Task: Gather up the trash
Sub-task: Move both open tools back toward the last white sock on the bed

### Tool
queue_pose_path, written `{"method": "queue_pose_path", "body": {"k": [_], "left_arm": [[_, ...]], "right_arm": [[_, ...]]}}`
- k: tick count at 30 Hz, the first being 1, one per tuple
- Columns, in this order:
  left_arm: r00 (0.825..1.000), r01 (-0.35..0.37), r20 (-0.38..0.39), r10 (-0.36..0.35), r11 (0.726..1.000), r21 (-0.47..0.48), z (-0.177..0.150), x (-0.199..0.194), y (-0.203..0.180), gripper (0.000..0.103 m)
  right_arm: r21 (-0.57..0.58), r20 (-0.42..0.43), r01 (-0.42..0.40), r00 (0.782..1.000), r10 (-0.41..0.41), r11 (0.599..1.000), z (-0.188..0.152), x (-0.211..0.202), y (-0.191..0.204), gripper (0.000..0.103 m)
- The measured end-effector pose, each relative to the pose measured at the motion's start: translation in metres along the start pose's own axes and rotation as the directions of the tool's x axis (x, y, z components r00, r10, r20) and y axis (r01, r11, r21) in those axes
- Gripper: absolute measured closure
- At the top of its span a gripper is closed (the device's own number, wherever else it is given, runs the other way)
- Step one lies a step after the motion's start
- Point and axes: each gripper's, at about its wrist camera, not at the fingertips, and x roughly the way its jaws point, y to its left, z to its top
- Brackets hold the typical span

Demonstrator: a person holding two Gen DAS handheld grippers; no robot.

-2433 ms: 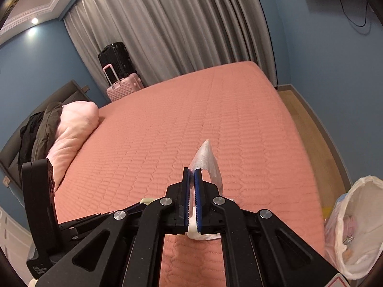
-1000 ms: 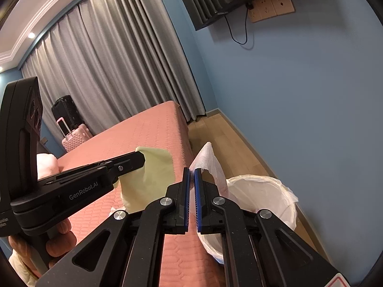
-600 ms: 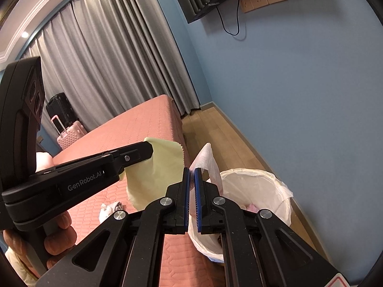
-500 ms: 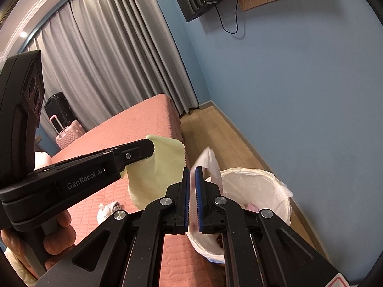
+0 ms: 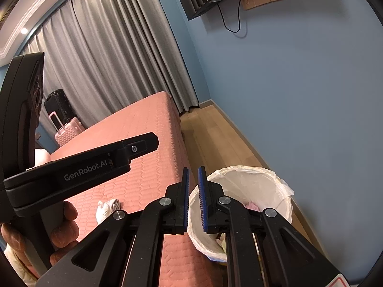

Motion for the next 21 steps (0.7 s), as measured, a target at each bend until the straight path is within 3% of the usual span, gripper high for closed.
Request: {"method": "queue_pose_path", "body": {"k": [21], "left_arm": [[0.998, -0.057, 0.030, 0.060, 0.993, -0.104, -0.015, -0.025, 0.056, 0.056]], "right_arm": [[-0.086, -0.050, -0.065, 0.997, 0.061, 0.994, -0.012, 0.009, 0.057, 0.093]]}}
